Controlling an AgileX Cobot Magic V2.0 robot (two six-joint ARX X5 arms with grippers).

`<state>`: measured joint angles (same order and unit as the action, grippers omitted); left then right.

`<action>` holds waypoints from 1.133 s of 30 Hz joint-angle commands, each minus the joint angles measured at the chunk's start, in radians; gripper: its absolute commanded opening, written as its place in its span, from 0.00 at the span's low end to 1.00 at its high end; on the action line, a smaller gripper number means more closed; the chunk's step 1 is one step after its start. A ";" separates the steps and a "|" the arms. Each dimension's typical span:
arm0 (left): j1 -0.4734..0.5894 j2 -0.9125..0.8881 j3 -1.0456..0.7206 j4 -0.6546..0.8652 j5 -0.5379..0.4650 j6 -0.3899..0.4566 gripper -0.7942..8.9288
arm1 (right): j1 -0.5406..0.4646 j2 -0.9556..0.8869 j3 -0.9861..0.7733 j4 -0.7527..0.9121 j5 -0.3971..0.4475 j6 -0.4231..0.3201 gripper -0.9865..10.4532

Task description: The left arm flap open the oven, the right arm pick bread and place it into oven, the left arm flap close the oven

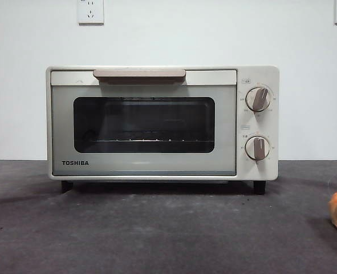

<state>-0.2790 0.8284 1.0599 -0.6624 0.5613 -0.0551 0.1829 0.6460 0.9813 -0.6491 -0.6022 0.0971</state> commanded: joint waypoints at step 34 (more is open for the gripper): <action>-0.003 0.008 0.022 0.003 0.007 0.009 0.60 | 0.028 0.146 0.008 -0.367 0.215 0.055 0.51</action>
<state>-0.2790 0.8295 1.0599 -0.6632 0.5613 -0.0433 0.2050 0.7795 0.9810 -1.0122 -0.3981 0.1276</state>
